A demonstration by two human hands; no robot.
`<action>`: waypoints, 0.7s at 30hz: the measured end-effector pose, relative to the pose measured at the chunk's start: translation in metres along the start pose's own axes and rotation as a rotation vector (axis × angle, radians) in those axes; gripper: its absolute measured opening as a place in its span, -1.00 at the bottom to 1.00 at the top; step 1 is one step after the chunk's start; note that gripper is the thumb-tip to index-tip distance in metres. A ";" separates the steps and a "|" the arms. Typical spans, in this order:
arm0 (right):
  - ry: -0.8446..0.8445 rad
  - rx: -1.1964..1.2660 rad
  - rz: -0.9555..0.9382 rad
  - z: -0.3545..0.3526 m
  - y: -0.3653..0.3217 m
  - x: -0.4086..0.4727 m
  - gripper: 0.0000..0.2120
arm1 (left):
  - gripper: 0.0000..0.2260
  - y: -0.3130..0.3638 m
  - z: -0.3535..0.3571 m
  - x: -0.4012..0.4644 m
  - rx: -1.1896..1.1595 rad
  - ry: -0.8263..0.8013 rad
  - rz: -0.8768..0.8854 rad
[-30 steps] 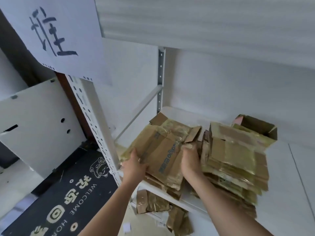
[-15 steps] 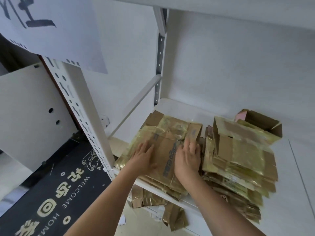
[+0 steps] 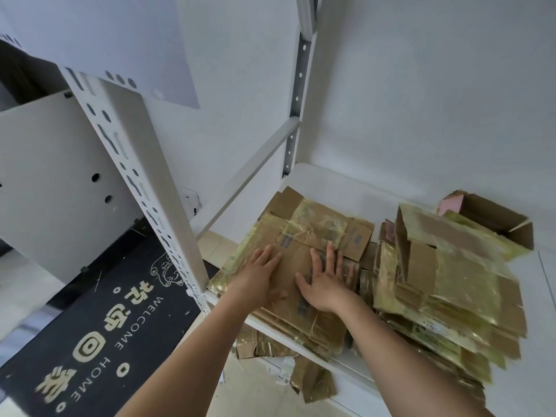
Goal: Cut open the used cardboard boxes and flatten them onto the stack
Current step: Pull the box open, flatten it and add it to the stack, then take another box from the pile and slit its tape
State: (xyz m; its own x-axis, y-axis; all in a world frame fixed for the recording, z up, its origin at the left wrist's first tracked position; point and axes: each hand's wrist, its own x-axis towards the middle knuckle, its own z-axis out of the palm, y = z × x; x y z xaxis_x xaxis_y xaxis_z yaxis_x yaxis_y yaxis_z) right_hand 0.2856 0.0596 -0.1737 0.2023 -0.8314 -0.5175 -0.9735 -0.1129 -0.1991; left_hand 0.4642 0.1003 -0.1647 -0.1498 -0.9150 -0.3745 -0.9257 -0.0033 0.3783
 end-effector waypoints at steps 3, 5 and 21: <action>-0.040 0.016 0.011 -0.001 0.001 0.007 -0.23 | -0.21 0.001 0.003 0.002 -0.011 0.007 -0.024; -0.032 0.035 0.001 0.000 0.002 0.007 -0.23 | -0.22 0.002 0.004 0.002 -0.005 0.015 -0.042; 0.549 0.379 -0.261 -0.097 0.025 -0.097 -0.62 | -0.79 0.084 -0.070 -0.045 0.286 0.423 -0.084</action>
State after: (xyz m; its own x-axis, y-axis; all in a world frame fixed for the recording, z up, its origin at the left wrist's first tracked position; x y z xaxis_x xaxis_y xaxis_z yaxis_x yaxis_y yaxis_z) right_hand 0.2311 0.0853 -0.0480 0.2431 -0.9681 0.0604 -0.7764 -0.2315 -0.5862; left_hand 0.4171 0.1128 -0.0569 0.0279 -0.9996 0.0043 -0.9953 -0.0273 0.0934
